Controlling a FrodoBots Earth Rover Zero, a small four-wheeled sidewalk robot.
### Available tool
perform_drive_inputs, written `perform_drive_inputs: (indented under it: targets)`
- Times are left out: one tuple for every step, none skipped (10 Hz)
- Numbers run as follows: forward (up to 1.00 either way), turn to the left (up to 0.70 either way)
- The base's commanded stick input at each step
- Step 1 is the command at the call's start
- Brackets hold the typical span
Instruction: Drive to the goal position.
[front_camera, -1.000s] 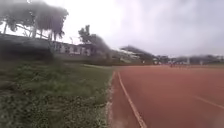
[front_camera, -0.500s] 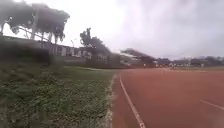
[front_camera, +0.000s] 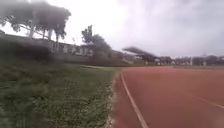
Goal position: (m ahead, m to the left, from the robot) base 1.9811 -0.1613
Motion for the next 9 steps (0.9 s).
perform_drive_inputs:
  targets:
    - [0.5,0.0]
    - [0.5,0.0]
    - [0.5,0.0]
    - [0.5,0.0]
    - [0.5,0.0]
    - [0.5,0.0]
    - [0.5,0.0]
    - [0.5,0.0]
    - [0.5,0.0]
